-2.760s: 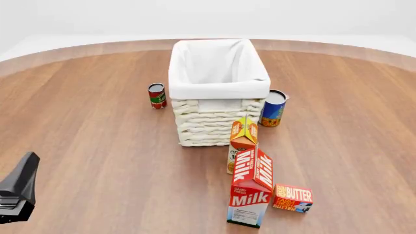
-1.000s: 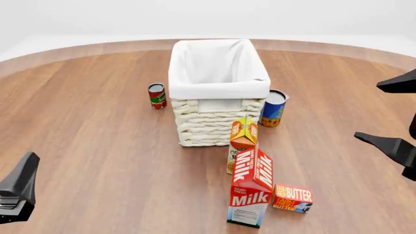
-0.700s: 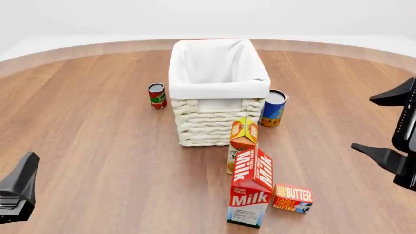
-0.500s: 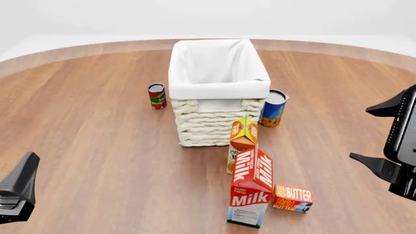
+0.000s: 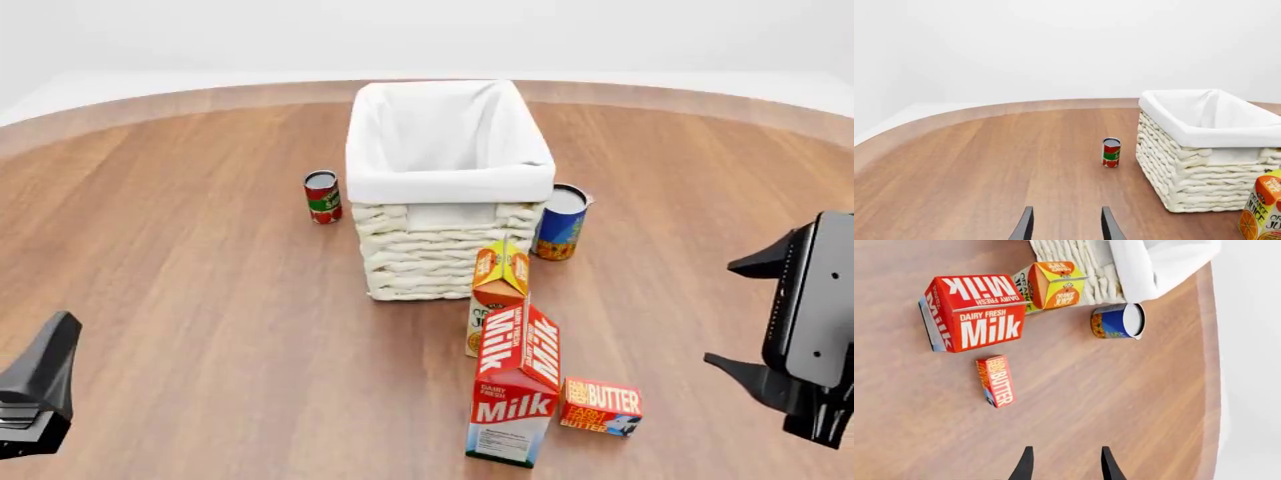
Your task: Pick up the butter and put it in the basket.
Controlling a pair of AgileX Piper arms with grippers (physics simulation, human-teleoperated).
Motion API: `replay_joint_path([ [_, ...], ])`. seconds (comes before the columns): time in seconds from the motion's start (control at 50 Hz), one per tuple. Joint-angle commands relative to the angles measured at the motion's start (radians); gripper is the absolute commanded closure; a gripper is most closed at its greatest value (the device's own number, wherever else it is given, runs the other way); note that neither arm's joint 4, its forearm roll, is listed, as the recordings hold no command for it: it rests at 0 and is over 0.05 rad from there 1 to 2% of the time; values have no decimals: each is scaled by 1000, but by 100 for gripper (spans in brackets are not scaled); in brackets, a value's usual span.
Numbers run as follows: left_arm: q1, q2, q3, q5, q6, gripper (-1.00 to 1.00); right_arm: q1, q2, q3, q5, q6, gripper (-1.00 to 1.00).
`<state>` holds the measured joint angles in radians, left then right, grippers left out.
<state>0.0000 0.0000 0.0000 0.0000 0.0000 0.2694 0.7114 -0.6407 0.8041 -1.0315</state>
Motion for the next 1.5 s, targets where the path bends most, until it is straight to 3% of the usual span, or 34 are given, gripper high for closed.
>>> replay_joint_path([
  [0.02, 0, 0, 0, 0, 0, -100, -19, 29, 69, -49, -29, -100],
  [1.0, 0, 0, 0, 0, 0, -100, 25, 196, 209, -275, -30, -100],
  [1.18, 0, 0, 0, 0, 0, -100, 37, 248, 232, -333, -20, -100],
  [1.2, 0, 0, 0, 0, 0, -100, 71, 329, 249, -422, 6, -100],
  [1.5, 0, 0, 0, 0, 0, -100, 84, 367, 252, -456, 18, -100],
])
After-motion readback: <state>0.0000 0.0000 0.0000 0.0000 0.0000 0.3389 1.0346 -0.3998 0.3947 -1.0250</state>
